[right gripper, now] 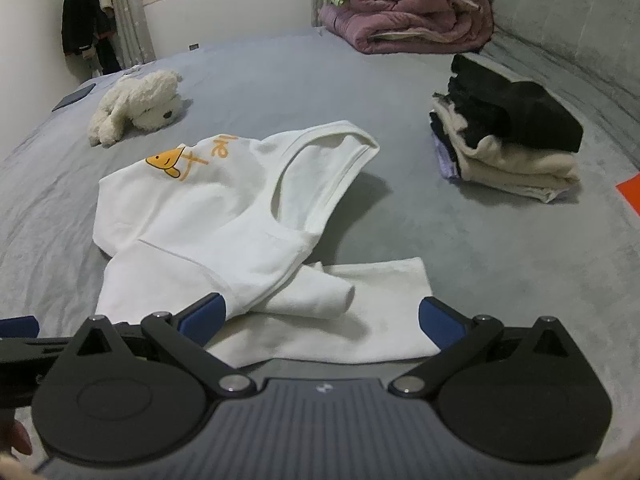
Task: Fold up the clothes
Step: 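Move both tools toward the white sweatshirt lying on the bed, then grasp the sweatshirt sleeve cuff with the right gripper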
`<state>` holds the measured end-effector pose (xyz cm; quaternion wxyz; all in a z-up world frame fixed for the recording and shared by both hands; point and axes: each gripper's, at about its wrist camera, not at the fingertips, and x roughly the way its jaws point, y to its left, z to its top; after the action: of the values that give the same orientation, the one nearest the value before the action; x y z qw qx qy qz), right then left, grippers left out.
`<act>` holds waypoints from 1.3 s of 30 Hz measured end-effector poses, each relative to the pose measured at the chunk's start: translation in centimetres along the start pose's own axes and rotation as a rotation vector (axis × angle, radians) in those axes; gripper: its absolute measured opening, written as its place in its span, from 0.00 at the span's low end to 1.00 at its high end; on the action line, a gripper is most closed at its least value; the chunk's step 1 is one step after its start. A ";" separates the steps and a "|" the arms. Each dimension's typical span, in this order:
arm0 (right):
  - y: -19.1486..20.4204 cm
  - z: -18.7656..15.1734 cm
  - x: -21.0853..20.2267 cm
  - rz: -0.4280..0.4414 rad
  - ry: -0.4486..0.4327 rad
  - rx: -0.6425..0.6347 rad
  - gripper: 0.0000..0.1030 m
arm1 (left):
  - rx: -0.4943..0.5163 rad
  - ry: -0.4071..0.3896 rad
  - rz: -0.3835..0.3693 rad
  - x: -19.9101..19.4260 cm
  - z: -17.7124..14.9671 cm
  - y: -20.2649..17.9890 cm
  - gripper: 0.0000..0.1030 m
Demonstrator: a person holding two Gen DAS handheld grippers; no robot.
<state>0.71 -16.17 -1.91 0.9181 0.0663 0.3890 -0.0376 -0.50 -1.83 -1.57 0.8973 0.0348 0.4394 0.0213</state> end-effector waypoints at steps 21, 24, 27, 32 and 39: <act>0.5 2.0 6.3 0.120 0.140 0.059 0.98 | 0.055 -0.006 -0.096 6.5 2.2 1.1 1.00; 0.3 2.3 7.0 0.152 0.132 0.088 0.87 | 0.059 0.005 -0.135 7.6 2.1 1.4 1.00; -0.1 2.4 7.2 0.159 0.117 0.112 0.69 | 0.033 0.013 -0.193 8.5 1.7 2.1 1.00; -1.0 2.6 6.3 0.172 0.077 0.152 0.25 | 0.035 0.028 -0.249 8.9 1.4 3.0 1.00; -1.8 2.6 5.4 0.277 0.084 0.205 0.12 | -0.004 0.081 -0.247 8.5 2.2 3.3 0.99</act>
<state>6.07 -18.46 -4.13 0.8859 0.2138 0.4084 0.0526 6.47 1.93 -6.66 0.8748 -0.0223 0.4762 -0.0869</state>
